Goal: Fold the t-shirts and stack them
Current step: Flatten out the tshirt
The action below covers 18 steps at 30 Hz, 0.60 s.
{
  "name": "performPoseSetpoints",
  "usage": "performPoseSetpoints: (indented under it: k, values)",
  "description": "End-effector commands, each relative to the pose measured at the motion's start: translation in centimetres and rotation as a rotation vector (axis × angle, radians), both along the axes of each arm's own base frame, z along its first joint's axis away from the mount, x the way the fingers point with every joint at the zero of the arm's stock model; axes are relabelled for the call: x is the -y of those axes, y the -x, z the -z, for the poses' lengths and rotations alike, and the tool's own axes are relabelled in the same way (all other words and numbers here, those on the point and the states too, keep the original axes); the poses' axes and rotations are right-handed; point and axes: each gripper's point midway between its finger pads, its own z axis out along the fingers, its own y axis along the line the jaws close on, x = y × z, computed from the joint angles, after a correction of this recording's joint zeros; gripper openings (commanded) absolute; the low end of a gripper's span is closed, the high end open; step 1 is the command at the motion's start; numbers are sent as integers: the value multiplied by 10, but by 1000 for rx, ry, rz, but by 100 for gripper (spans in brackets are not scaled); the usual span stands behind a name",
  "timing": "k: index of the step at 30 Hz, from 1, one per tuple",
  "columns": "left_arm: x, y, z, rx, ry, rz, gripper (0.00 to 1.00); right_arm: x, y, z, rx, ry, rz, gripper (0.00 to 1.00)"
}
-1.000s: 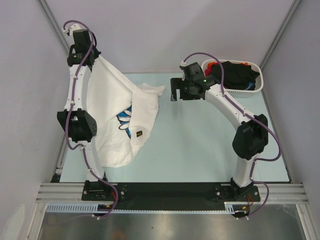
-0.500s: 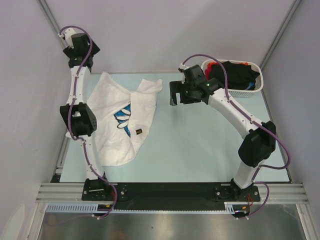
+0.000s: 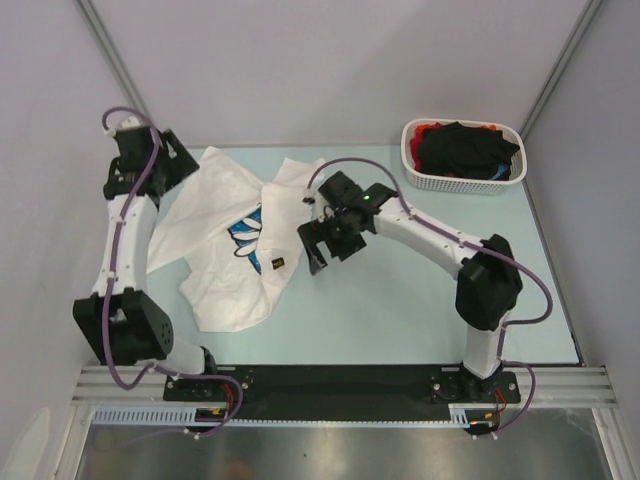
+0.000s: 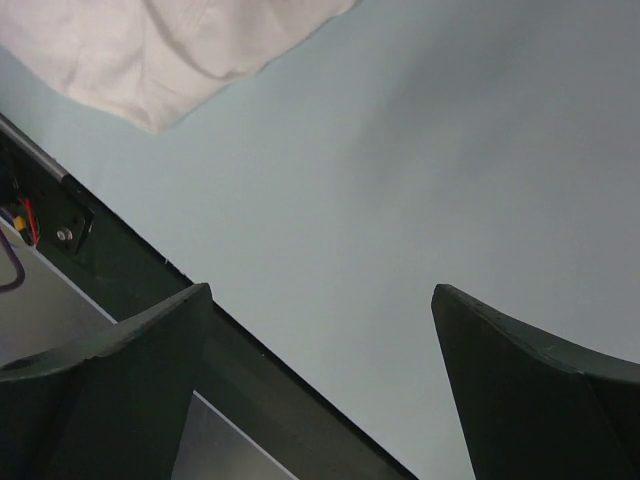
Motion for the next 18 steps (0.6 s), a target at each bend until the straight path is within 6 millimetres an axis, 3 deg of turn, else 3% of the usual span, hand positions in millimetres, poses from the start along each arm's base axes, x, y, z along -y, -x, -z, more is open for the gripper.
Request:
performPoseSetpoints:
  k: [1, 2, 3, 6, 7, 8, 10, 14, 18]
  values:
    - [41, 66, 87, -256, 122, 154, 100, -52, 21, 3, 18, -13, -143, 97]
    - [45, 75, 86, -252, 121, 173, 100, -62, 22, 18, 7, 13, -163, 97]
    - [46, 86, 99, -292, 123, 176, 99, -79, 18, 5, 45, -17, -181, 97]
    - [50, 102, 102, -312, 117, 200, 100, -109, 28, 24, 45, 19, -246, 97]
    - [49, 105, 102, -319, 110, 206, 100, -121, 23, 13, 83, 3, -251, 97]
    - [46, 107, 100, -319, 90, 200, 99, -132, 29, 26, 74, 21, -274, 97]
    - [44, 110, 97, -325, 71, 204, 100, -145, 30, 23, 89, 7, -283, 96]
    - [34, 110, 90, -342, 38, 185, 100, -160, 38, 37, 80, 15, -304, 96]
    - [13, 106, 68, -300, 6, 93, 100, -165, 45, 57, 86, 69, -317, 95]
